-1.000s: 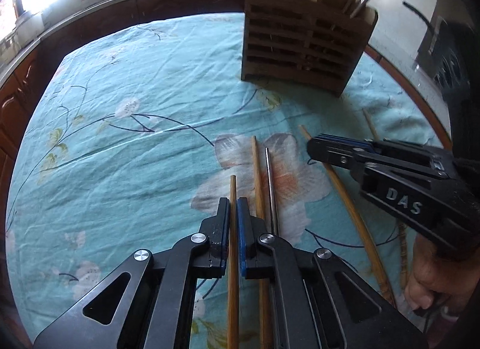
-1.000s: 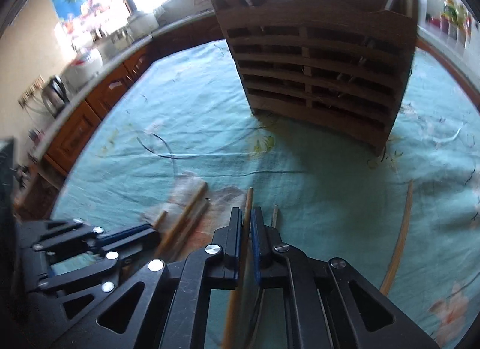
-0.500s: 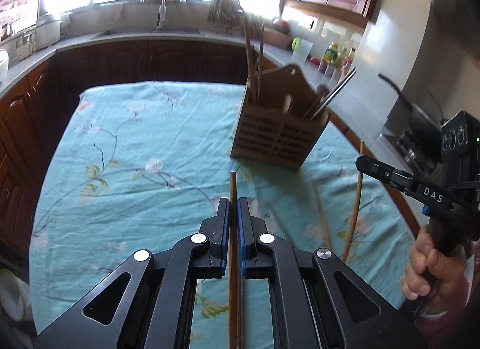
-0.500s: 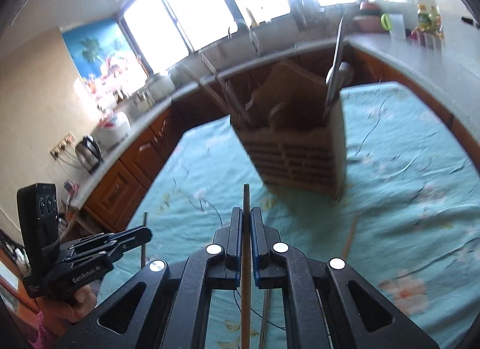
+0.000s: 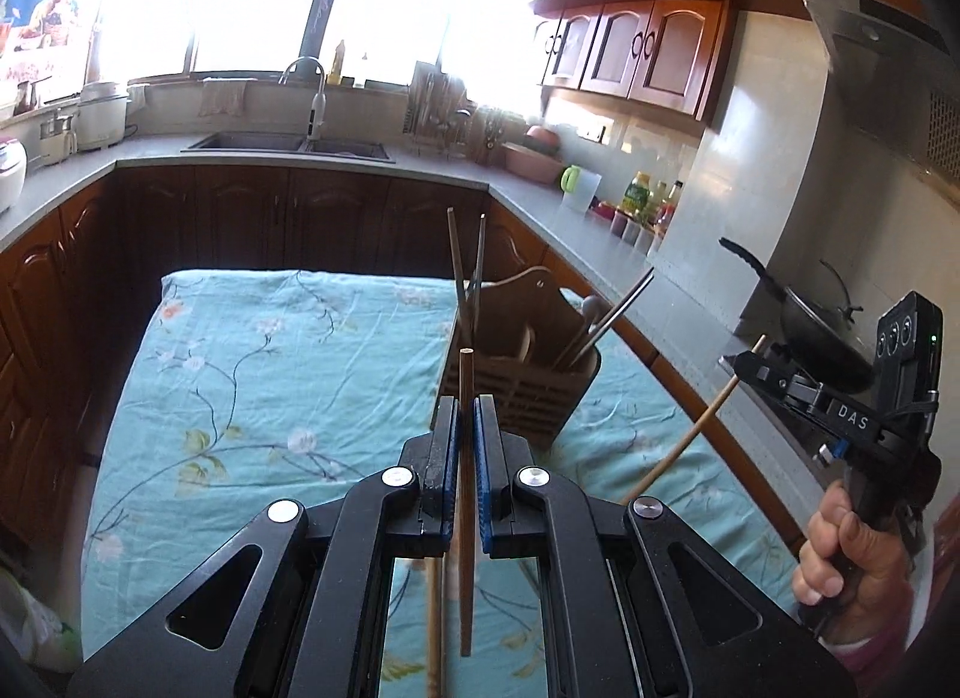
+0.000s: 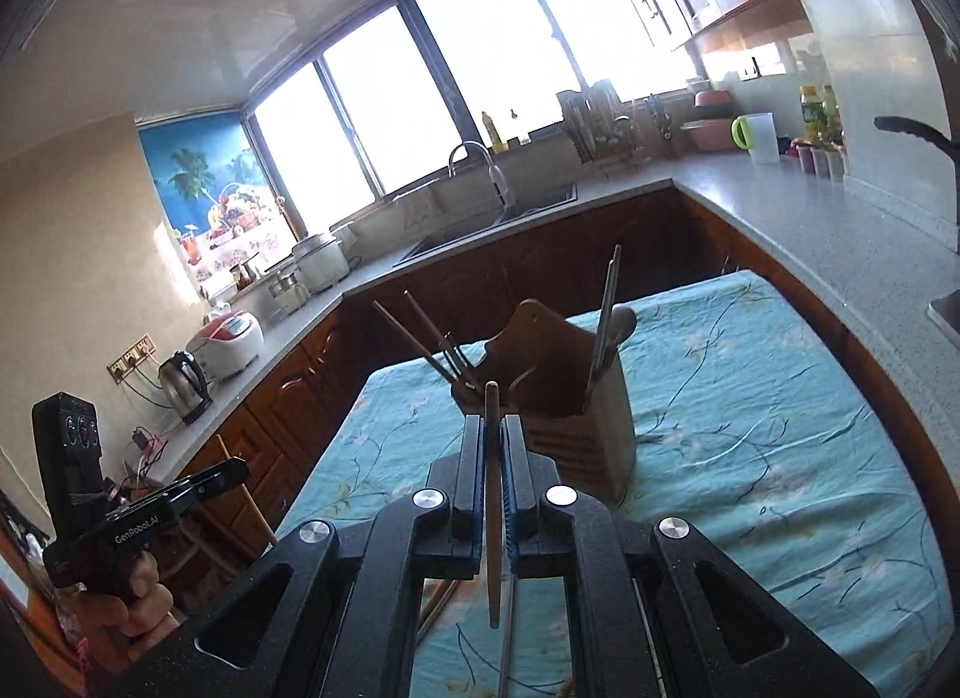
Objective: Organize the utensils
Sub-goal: 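Lift the chopstick with the left tool into the holder while the right tool inserts its chopstick, then release the chopsticks into the holder and pull both tools back, then grasp a wooden chopstick with the left tool while the right tool grasps another chopstick, then carry the chopstick with the left tool into the holder while the right tool inserts its chopstick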
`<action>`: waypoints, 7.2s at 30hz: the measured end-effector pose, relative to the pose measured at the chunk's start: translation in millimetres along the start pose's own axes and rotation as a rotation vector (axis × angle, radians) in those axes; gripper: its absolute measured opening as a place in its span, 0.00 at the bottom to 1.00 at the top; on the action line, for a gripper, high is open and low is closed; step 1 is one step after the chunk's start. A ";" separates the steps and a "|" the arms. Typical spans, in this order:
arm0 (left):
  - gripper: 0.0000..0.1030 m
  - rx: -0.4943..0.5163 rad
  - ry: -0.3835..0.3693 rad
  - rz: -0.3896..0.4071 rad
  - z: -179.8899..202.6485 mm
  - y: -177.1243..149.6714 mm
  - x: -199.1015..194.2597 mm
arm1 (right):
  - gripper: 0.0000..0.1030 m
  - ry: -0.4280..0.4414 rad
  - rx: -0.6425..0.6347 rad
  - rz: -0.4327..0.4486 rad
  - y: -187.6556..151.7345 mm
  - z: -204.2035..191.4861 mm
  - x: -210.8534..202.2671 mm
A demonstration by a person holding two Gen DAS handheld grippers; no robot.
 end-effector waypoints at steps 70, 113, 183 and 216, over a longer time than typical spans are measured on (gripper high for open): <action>0.05 -0.087 0.109 0.109 -0.8 48.6 164.1 | 0.06 -0.151 -0.041 0.069 41.6 51.8 104.8; 0.73 -0.190 0.234 -0.013 -49.1 -76.5 37.2 | 0.94 -0.200 0.112 -0.007 -73.7 68.5 6.6; 0.06 0.177 0.140 -0.462 -10.1 -151.7 166.9 | 0.09 -0.375 -0.160 -0.378 -140.6 72.8 145.7; 0.05 -0.086 -0.023 -0.115 -14.9 -44.2 25.0 | 0.05 -0.099 -0.042 -0.033 -32.7 4.5 5.2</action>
Point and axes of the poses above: each gripper's, at about its wrist camera, not at the fingertips, and x roughly the way its jaws point, z to its right, y to its top, the point moved 3 cm from there along x, roughly the way its jaws point, and after that the axes turned 7 degrees about z, right-handed, at the moved point
